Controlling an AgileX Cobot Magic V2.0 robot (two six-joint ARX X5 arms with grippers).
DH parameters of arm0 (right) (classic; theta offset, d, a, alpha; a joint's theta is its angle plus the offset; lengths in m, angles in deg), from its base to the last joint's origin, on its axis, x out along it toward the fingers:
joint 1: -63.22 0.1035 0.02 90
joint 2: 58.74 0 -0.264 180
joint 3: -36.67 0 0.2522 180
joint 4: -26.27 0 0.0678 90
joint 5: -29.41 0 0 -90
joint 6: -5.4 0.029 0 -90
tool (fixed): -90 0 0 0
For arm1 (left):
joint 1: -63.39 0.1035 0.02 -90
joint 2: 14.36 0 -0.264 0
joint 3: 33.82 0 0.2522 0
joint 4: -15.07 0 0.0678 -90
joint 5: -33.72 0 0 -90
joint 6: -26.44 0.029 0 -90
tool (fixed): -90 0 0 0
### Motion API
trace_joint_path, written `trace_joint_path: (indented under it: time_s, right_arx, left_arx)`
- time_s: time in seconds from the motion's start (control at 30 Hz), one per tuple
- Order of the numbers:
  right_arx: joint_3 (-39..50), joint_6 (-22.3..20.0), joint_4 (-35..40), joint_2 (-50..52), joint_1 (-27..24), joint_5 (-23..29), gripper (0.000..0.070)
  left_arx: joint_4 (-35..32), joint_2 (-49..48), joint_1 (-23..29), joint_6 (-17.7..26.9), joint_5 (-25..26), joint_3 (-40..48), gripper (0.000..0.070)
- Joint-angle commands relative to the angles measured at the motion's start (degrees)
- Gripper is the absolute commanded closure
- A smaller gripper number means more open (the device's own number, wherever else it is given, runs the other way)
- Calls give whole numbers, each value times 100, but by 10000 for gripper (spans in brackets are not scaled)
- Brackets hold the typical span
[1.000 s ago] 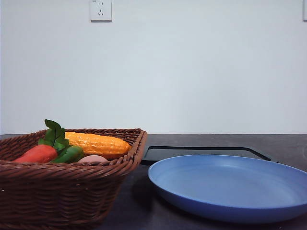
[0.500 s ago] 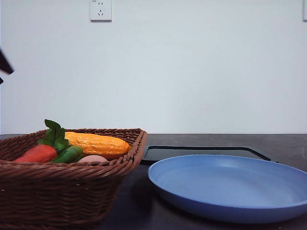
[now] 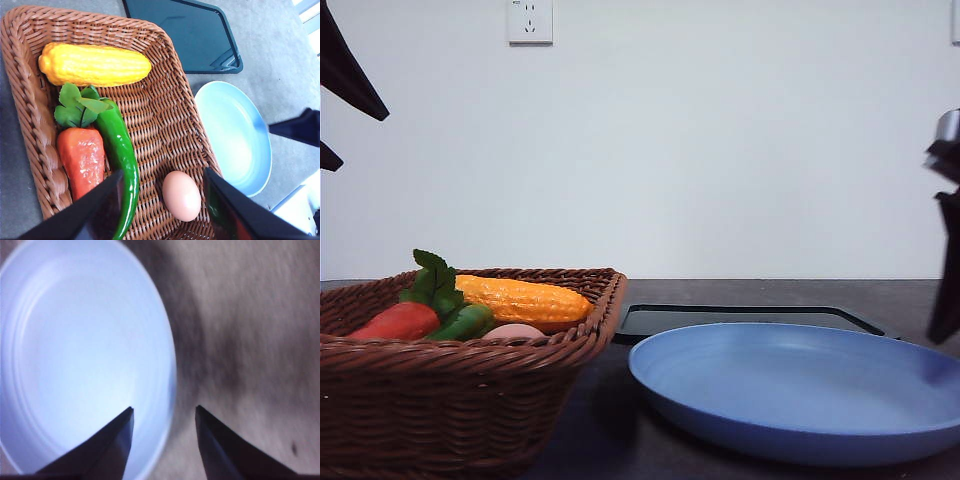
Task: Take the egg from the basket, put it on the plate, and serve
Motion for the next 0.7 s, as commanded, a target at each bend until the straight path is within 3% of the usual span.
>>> trace_joint_path:
  time_s: [0.0, 0.1, 0.33, 0.67]
  right_arx:
    - [20, 173, 165, -261, 60, -92, 454]
    - [20, 264, 351, -564, 105, -136, 488]
    - [17, 388, 509, -691, 106, -129, 699]
    - [15, 437, 231, -46, 89, 6, 700]
  left_arx:
    - [-52, 39, -15, -1, 24, -76, 373]
    - [-52, 39, -15, -2, 24, -76, 373]
    - [-50, 39, -26, -2, 26, -76, 373]
    - [-158, 47, -653, -199, 369, -76, 305]
